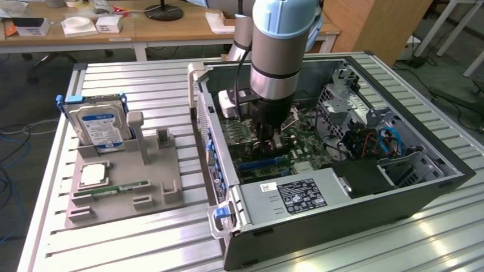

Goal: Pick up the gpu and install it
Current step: 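Insert the gpu into the slot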

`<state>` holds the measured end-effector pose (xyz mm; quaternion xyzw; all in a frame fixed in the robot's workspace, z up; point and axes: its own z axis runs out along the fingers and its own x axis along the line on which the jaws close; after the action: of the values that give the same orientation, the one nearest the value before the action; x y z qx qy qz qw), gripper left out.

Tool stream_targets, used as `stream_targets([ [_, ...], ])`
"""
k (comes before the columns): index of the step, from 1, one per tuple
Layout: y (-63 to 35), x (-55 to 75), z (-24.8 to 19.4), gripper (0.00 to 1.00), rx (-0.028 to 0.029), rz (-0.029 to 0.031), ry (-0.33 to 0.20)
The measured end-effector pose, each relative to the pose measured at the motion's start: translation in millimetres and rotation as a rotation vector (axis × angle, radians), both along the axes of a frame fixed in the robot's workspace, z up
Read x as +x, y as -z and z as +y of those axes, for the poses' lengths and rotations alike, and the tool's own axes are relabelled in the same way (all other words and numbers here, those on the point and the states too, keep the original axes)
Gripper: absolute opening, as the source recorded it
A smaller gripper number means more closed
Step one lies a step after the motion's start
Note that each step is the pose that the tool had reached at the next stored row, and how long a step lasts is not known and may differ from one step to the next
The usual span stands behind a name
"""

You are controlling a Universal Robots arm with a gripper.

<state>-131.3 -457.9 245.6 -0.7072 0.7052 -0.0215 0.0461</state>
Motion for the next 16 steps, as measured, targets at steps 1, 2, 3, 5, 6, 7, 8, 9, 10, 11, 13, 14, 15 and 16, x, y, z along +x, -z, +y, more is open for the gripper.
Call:
stream_targets([
  [1,0.0,0.0,0.0,0.27,0.0,-0.0009,-0.001],
  [2,0.0,0.0,0.0,0.27,0.0,-0.0017,-0.002],
  [3,0.0,0.0,0.0,0.27,-0.0001,-0.0022,-0.003],
  [5,-0.1,-0.5,0.0,0.27,-0.0002,-0.0028,-0.004],
  [6,0.0,-0.7,0.0,0.27,-0.0001,-0.0029,-0.005],
  [7,0.2,-0.9,0.0,0.27,0.0001,-0.0029,-0.005],
  [8,0.4,-1.1,-0.1,0.27,0.0001,-0.0029,-0.006],
  [9,0.6,-1.2,-0.2,0.27,0.0001,-0.0029,-0.007],
  [10,0.7,-1.2,-0.3,0.27,0.0,-0.0028,-0.008],
  [11,0.9,-1.3,-0.4,0.27,0.0,-0.0028,-0.008],
  [13,1.0,-1.3,-0.8,0.27,-0.0001,-0.0028,-0.009],
  [14,1.0,-1.3,-0.8,0.27,-0.0001,-0.0028,-0.01],
  [15,1.0,-1.2,-0.8,0.27,-0.0001,-0.0027,-0.01],
  [16,0.7,-1.2,-0.8,0.27,0.0,-0.0028,-0.01],
])
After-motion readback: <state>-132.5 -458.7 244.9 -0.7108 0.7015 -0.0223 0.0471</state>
